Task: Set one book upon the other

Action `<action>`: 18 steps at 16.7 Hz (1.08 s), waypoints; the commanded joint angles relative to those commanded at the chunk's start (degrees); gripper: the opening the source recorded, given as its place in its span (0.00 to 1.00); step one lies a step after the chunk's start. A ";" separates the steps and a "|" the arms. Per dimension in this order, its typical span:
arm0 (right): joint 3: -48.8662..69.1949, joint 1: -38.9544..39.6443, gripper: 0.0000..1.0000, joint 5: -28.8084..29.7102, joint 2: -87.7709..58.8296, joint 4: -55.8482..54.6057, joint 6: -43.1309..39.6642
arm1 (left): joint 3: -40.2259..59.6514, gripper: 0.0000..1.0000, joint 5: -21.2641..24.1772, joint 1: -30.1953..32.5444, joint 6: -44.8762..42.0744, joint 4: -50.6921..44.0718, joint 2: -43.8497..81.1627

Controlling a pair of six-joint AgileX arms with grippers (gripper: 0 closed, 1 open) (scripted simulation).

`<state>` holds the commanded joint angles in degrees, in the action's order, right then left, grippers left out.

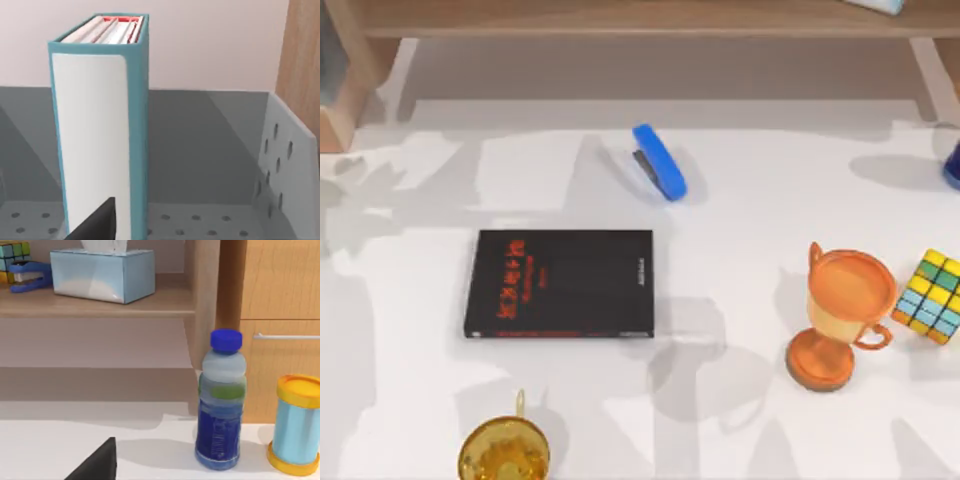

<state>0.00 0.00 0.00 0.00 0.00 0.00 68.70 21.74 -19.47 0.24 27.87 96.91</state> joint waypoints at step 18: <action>0.00 0.00 1.00 0.00 0.00 0.00 0.00 | 19.08 1.00 2.98 -2.92 -0.11 3.64 22.99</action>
<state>0.00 0.00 0.00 0.00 0.00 0.00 87.78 24.71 -22.39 0.13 31.51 119.90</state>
